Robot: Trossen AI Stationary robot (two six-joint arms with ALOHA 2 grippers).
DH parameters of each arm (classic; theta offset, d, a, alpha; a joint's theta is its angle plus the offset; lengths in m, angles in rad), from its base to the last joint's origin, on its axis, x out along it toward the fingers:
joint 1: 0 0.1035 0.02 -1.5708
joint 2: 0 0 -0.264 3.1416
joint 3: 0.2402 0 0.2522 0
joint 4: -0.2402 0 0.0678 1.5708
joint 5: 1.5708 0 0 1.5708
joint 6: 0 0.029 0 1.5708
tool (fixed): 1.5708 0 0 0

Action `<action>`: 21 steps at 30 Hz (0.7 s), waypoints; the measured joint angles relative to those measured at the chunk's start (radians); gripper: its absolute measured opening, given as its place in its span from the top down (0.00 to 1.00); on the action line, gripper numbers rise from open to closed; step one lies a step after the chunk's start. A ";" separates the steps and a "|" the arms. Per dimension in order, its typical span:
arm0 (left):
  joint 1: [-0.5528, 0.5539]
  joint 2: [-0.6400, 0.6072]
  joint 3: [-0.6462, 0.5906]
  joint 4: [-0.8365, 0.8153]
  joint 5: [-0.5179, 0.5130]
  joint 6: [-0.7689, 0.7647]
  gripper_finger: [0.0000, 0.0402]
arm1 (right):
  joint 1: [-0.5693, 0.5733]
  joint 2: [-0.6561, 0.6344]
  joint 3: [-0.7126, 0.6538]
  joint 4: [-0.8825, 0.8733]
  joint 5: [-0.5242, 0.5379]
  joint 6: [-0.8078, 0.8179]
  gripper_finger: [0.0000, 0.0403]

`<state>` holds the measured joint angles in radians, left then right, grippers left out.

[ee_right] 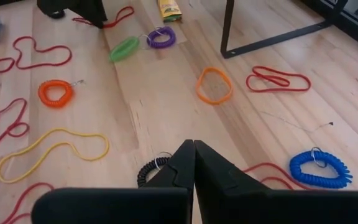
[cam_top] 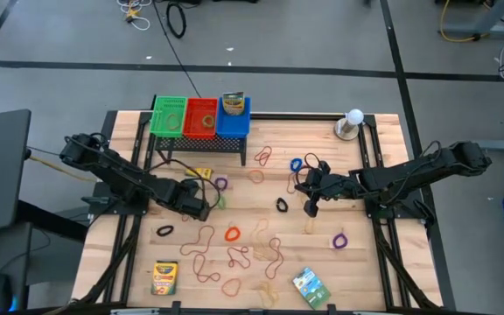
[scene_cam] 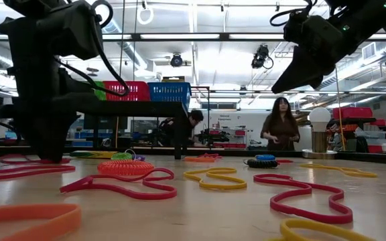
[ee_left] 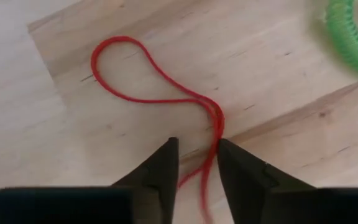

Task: Pick & Place Office Desk Supplies
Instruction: Put the red rubber band into the green bin on the shelf

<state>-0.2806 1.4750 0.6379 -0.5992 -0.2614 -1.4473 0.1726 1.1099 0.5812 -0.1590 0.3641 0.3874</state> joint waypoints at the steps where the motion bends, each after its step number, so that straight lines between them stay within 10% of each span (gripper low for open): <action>1: 0.000 0.001 0.000 0.013 0.003 0.000 0.76 | 0.000 0.000 0.000 0.001 0.000 0.000 0.98; 9: -0.001 0.004 0.038 -0.015 0.033 0.098 0.97 | -0.010 0.000 0.000 0.015 0.003 0.000 0.98; 21: -0.001 -0.127 0.263 -0.269 -0.044 0.242 0.99 | -0.026 0.000 0.000 0.029 0.027 0.000 0.98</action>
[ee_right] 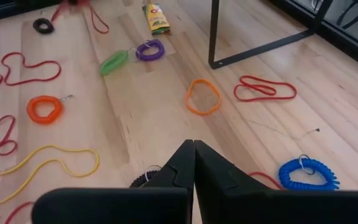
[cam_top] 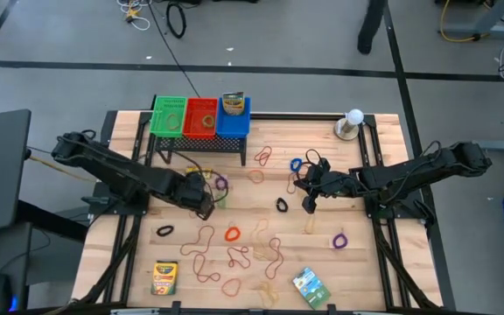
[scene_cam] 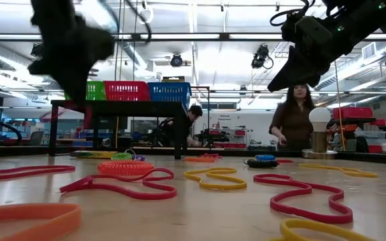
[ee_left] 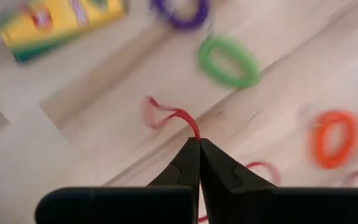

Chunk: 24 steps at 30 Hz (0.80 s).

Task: Pick & Place Office Desk Supplies
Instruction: Put the red rubber band into the green bin on the shelf

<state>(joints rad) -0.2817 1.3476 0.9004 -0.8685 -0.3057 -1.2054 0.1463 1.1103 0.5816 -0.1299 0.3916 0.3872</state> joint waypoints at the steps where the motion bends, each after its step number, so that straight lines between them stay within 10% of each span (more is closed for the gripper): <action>1: 0.000 -0.021 0.023 -0.026 -0.016 0.003 0.99 | 0.000 0.000 0.000 0.000 0.000 0.000 0.98; 12: 0.073 -0.190 0.328 -0.338 -0.241 0.021 0.99 | 0.000 0.000 0.000 0.005 0.000 0.006 0.98; 24: 0.472 -0.298 0.456 -0.396 -0.315 0.467 0.99 | 0.000 0.000 0.000 0.006 0.042 0.063 0.98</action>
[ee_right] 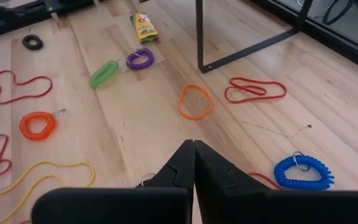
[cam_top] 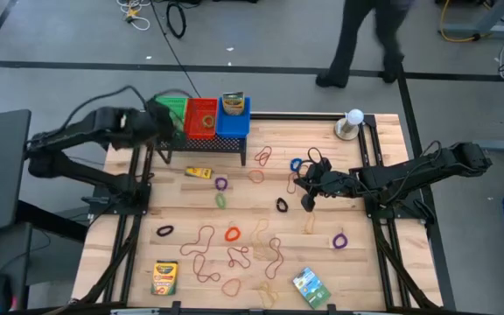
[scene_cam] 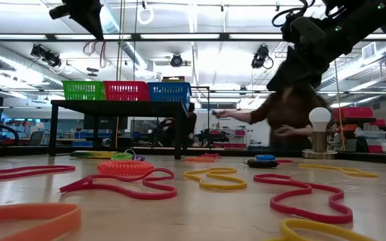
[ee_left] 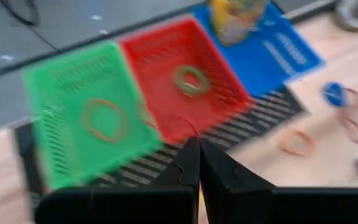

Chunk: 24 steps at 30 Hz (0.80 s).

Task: Pick & Place Office Desk Supplies
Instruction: Put the red rubber band into the green bin on the shelf

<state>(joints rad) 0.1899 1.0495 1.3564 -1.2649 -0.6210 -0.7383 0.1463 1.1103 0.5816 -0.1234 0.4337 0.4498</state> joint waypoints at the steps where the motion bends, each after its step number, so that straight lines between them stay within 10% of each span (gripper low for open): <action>1: 0.044 -0.006 0.000 0.014 0.007 0.055 0.99 | 0.000 0.000 0.000 0.000 0.005 0.008 0.98; 14: 0.693 0.031 -0.001 0.223 0.433 0.705 0.99 | 0.000 0.000 0.000 0.000 0.021 0.029 0.98; 24: 0.869 0.023 -0.250 0.411 0.631 0.796 0.99 | 0.000 0.000 0.000 0.000 0.046 0.039 0.98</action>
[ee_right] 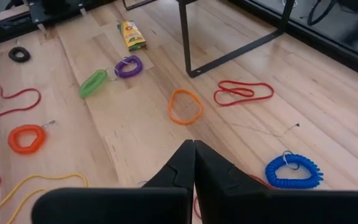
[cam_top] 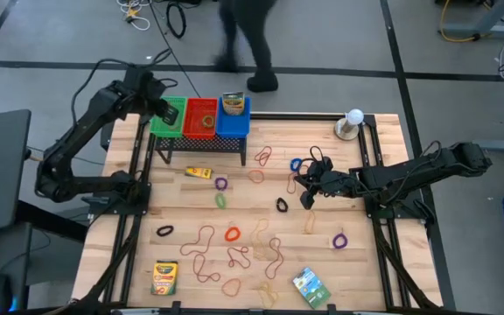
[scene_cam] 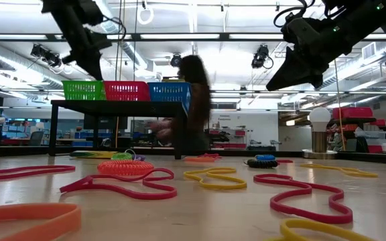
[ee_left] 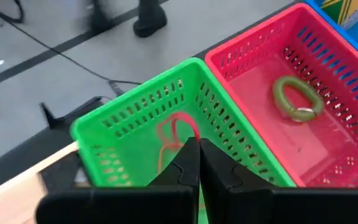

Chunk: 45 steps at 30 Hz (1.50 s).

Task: Pick & Place Office Desk Supplies
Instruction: Put the red rubber band into the green bin on the shelf

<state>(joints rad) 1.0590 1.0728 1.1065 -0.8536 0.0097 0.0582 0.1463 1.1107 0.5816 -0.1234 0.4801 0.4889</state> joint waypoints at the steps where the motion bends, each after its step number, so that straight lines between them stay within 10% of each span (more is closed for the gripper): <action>1: 0.009 0.001 -0.018 0.012 0.014 0.002 0.99 | 0.000 0.000 0.000 0.000 0.000 0.001 0.98; 27: 0.021 -0.035 0.054 -0.117 0.046 -0.005 0.65 | 0.000 0.000 0.000 0.000 0.005 0.057 0.98; 45: -0.142 -0.241 0.025 -0.036 -0.054 -0.005 0.97 | 0.000 0.000 0.000 0.000 0.005 0.083 0.98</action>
<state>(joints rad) 0.9175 0.8313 1.1316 -0.8901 -0.0447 0.0529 0.1463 1.1107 0.5819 -0.1235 0.4847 0.5720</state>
